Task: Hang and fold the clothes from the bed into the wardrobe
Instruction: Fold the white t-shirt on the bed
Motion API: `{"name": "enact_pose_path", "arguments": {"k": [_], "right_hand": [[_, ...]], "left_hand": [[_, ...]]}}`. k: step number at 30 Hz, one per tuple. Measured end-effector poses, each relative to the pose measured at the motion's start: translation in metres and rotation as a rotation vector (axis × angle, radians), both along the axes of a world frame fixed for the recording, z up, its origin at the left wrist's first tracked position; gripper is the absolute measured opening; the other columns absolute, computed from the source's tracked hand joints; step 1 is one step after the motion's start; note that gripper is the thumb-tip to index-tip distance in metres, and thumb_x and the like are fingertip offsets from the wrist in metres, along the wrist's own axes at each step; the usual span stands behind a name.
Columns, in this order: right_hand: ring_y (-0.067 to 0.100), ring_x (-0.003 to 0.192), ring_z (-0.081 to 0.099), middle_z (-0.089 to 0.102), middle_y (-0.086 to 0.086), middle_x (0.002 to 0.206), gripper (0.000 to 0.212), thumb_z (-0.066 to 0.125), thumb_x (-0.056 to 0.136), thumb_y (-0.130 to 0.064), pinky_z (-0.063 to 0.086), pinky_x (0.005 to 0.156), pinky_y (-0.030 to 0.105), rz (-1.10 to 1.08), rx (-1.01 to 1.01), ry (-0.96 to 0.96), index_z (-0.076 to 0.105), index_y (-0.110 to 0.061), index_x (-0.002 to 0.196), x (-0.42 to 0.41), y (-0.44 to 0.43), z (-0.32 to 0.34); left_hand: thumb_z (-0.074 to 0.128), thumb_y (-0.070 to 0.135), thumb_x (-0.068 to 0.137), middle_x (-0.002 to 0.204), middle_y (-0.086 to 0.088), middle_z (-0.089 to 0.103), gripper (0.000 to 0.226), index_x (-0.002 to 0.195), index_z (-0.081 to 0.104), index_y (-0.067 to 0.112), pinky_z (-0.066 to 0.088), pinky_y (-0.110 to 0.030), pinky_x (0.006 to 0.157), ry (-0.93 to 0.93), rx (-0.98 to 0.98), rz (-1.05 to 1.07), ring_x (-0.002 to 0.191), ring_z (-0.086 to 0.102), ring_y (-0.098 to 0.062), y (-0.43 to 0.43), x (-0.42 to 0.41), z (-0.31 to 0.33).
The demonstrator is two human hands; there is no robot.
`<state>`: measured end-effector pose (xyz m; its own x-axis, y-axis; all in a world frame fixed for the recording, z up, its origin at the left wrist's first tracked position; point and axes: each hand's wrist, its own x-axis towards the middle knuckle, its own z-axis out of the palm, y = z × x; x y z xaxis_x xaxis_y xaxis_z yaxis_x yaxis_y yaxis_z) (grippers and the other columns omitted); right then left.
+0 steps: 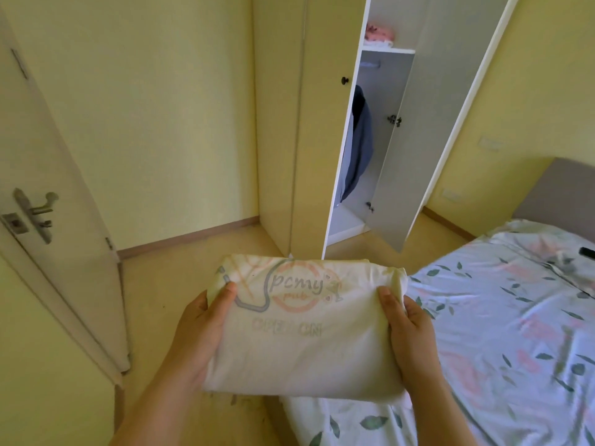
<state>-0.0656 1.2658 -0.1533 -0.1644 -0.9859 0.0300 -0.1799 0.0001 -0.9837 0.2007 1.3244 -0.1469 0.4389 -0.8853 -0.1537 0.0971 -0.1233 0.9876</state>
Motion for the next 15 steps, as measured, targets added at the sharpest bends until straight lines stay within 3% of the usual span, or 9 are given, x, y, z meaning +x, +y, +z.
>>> {"name": "enact_pose_path", "arguments": {"k": [2,5,9,12,15], "right_hand": [[0.031,0.071,0.065,0.068,0.019,0.079,0.04,0.056,0.096,-0.041,0.052,0.069,0.042,0.0,0.01,-0.021,0.067,-0.005,0.081,0.009,-0.023,-0.003],[0.026,0.067,0.06,0.063,0.023,0.074,0.043,0.057,0.096,-0.04,0.049,0.065,0.038,0.023,0.005,-0.05,0.064,0.0,0.081,0.021,-0.064,-0.006],[0.01,0.059,0.061,0.065,0.006,0.064,0.037,0.057,0.095,-0.041,0.047,0.06,0.029,0.026,0.011,-0.078,0.066,-0.01,0.077,0.037,-0.112,-0.003],[0.009,0.056,0.058,0.062,-0.002,0.061,0.037,0.057,0.095,-0.041,0.046,0.058,0.028,0.017,-0.003,-0.077,0.063,-0.011,0.073,0.05,-0.144,-0.001],[0.013,0.058,0.06,0.063,-0.002,0.061,0.037,0.058,0.095,-0.042,0.047,0.059,0.029,0.0,-0.007,-0.06,0.062,-0.015,0.07,0.069,-0.171,0.0]], "left_hand": [[0.056,0.048,0.091,0.087,-0.001,0.076,0.03,0.097,0.071,0.022,0.056,-0.035,0.067,-0.023,0.008,0.003,0.077,0.074,-0.019,-0.022,0.008,0.0],[0.056,0.047,0.092,0.09,-0.002,0.076,0.031,0.1,0.07,0.02,0.057,-0.038,0.072,-0.029,0.017,0.015,0.08,0.074,-0.021,-0.06,0.02,0.0],[0.056,0.047,0.092,0.09,-0.003,0.076,0.032,0.101,0.07,0.019,0.057,-0.038,0.072,-0.038,0.014,0.005,0.082,0.074,-0.023,-0.107,0.037,0.011],[0.056,0.046,0.093,0.087,-0.002,0.077,0.031,0.099,0.07,0.019,0.056,-0.028,0.057,-0.026,0.004,-0.008,0.076,0.074,-0.019,-0.139,0.051,0.014],[0.056,0.047,0.092,0.087,-0.002,0.077,0.032,0.099,0.07,0.019,0.055,-0.03,0.06,-0.024,0.006,-0.025,0.075,0.074,-0.019,-0.171,0.071,0.012]]}}
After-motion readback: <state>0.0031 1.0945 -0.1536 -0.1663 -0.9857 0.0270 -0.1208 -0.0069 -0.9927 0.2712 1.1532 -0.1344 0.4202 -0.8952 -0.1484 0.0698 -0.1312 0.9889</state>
